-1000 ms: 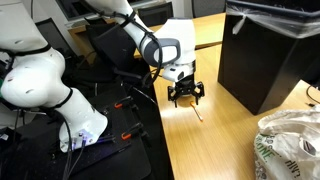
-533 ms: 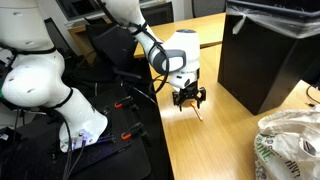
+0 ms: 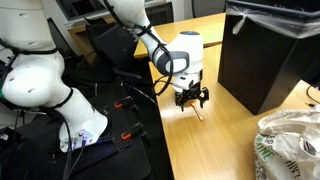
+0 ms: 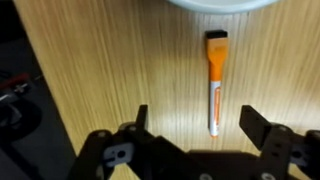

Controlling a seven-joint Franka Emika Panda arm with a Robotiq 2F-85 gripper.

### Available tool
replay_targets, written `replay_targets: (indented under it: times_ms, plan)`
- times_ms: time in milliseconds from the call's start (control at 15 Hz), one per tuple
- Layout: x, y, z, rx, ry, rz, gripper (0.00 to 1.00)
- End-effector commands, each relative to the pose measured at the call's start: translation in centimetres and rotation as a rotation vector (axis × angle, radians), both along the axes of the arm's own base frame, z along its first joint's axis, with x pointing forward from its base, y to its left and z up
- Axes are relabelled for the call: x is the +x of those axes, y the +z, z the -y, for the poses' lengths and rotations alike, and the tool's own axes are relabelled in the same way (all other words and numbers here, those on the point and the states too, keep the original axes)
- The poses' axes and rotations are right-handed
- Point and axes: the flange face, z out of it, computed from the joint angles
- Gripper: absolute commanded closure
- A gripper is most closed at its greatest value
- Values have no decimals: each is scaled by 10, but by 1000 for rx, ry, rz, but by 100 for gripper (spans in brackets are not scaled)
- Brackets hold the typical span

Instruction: Place the orange marker inside the white bowl

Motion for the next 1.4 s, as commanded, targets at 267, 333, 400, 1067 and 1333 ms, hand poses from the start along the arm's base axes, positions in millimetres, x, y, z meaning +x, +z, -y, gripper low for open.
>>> replay_targets:
  times_ms: [267, 333, 400, 1067, 1333]
  plan:
    - [14, 3, 12, 96, -27, 33, 2]
    - [17, 3, 14, 109, -31, 34, 18]
    - [19, 1, 17, 112, -30, 34, 27]
    - [22, -19, 32, 98, -33, 20, 63]
    - [19, -14, 30, 97, 6, 4, 93]
